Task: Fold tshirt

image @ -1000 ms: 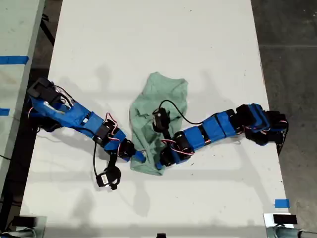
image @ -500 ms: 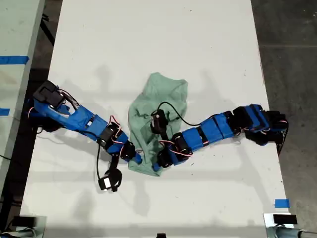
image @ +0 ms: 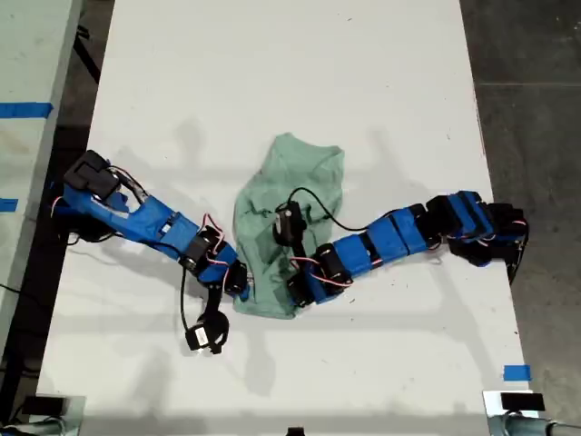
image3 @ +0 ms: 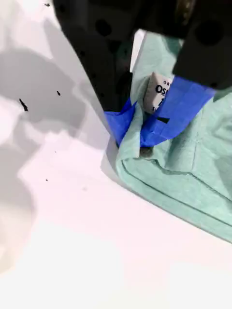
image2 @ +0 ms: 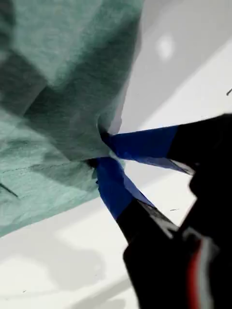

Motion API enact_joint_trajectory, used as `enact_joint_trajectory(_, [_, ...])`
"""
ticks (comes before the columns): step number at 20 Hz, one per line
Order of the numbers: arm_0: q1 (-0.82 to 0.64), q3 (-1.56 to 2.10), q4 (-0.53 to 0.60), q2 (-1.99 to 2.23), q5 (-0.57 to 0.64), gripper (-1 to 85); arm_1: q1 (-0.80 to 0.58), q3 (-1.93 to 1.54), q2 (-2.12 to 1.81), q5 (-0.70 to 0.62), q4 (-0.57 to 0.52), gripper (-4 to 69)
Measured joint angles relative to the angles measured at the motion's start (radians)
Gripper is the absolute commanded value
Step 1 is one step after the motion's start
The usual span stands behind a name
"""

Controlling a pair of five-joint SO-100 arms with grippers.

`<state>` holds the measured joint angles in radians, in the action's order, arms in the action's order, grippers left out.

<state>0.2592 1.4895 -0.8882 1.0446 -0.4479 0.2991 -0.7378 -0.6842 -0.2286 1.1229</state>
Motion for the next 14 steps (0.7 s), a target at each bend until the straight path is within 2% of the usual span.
enact_joint_trajectory(8, [0.166, -0.235, -0.074, 0.078, -0.051, 0.1, 0.124, -0.002, -0.176, -0.023, -0.003, -1.1])
enact_joint_trajectory(11, [0.163, -0.236, -0.16, 0.196, -0.048, 0.0, 0.112, -0.002, -0.281, -0.055, 0.055, -1.1])
enact_joint_trajectory(14, [0.071, -0.221, -0.275, 0.291, 0.055, 0.0, 0.023, -0.026, -0.362, -0.143, 0.123, -1.1])
